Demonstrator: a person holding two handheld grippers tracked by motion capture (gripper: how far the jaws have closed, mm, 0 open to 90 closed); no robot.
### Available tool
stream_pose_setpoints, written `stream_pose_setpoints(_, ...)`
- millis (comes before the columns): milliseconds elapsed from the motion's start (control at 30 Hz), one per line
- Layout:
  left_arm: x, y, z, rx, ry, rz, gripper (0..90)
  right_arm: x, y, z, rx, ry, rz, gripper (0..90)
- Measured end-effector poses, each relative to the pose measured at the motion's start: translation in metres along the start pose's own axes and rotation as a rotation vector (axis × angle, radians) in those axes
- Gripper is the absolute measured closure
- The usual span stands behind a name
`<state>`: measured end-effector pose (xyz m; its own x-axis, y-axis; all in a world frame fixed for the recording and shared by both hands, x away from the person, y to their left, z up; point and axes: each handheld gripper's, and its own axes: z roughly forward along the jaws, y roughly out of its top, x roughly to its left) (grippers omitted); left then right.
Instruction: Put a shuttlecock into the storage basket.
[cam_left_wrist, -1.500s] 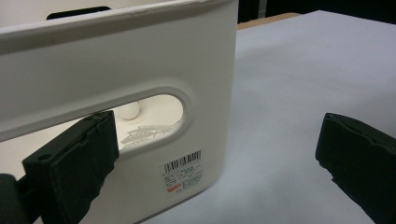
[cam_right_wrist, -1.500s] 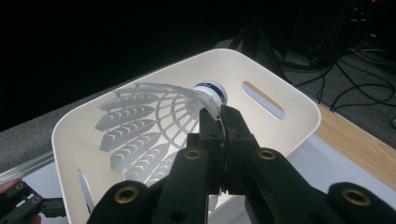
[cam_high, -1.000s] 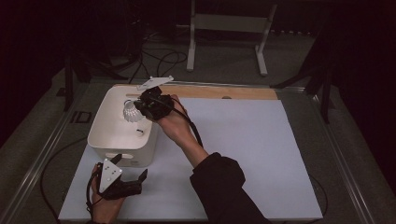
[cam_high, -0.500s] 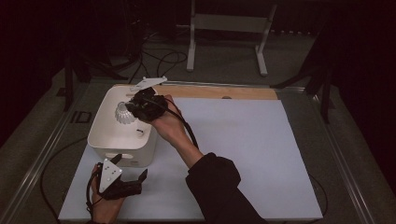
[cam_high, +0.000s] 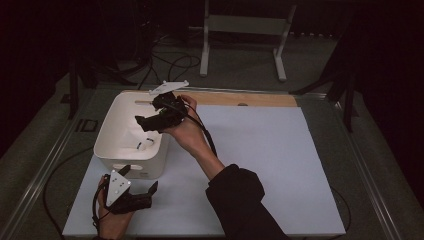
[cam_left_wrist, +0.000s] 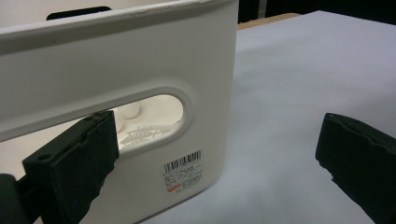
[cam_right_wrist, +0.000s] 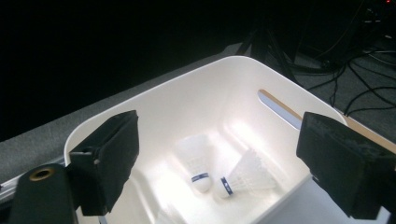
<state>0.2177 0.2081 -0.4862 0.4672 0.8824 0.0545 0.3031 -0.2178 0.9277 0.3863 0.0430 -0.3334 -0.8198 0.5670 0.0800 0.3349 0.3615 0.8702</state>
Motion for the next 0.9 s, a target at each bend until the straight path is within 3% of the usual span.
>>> stream_pose_setpoints(333,0.000,0.000,0.000,-0.001,0.000,-0.001,0.1,-0.003,-0.003,-0.008,0.002,-0.024,-0.029,10.4)
stream_pose_setpoints(900,0.000,0.000,0.000,0.002,0.002,0.000,0.1,-0.018,-0.016,-0.022,-0.010,-0.059,-0.012,9.5)
